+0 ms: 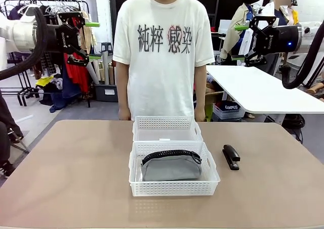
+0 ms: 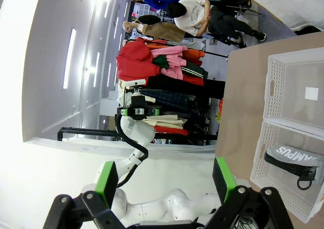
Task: Distribute items into two baskets.
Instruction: Pick up the Stapler that the person points to.
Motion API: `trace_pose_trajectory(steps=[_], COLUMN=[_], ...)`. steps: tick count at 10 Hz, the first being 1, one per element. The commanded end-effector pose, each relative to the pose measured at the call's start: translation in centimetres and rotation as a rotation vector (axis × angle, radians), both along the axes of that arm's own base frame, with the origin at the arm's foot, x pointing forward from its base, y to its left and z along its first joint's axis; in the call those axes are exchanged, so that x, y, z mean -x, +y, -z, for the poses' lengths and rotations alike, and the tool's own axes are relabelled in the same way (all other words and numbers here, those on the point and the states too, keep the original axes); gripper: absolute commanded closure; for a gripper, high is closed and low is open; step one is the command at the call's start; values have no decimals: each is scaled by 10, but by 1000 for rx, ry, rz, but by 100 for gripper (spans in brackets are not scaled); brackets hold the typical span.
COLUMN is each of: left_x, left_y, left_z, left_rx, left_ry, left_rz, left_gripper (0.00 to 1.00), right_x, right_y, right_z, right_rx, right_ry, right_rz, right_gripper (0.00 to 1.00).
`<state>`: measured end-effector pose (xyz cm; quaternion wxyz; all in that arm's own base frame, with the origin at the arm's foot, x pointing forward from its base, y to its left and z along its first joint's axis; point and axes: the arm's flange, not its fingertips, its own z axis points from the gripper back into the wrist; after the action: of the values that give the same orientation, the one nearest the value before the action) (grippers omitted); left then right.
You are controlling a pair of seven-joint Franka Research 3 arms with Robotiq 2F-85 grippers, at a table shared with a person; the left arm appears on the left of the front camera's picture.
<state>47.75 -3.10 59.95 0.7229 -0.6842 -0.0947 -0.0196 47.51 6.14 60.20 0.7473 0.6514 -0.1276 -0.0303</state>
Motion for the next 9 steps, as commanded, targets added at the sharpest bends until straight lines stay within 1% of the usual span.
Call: trace_pose_trajectory(steps=[1,9], left_x=[1,1], left_y=[1,1], left_z=[-2,-2], left_rx=[-2,-2], left_ry=[-5,-5], left_rz=[-10,-10], left_gripper=[0,0], right_x=[0,0], right_y=[1,1], right_z=[-1,-1], right_rx=[-1,-1], right_ry=[-11,-11], right_rz=[-3,-3], right_gripper=[0,0])
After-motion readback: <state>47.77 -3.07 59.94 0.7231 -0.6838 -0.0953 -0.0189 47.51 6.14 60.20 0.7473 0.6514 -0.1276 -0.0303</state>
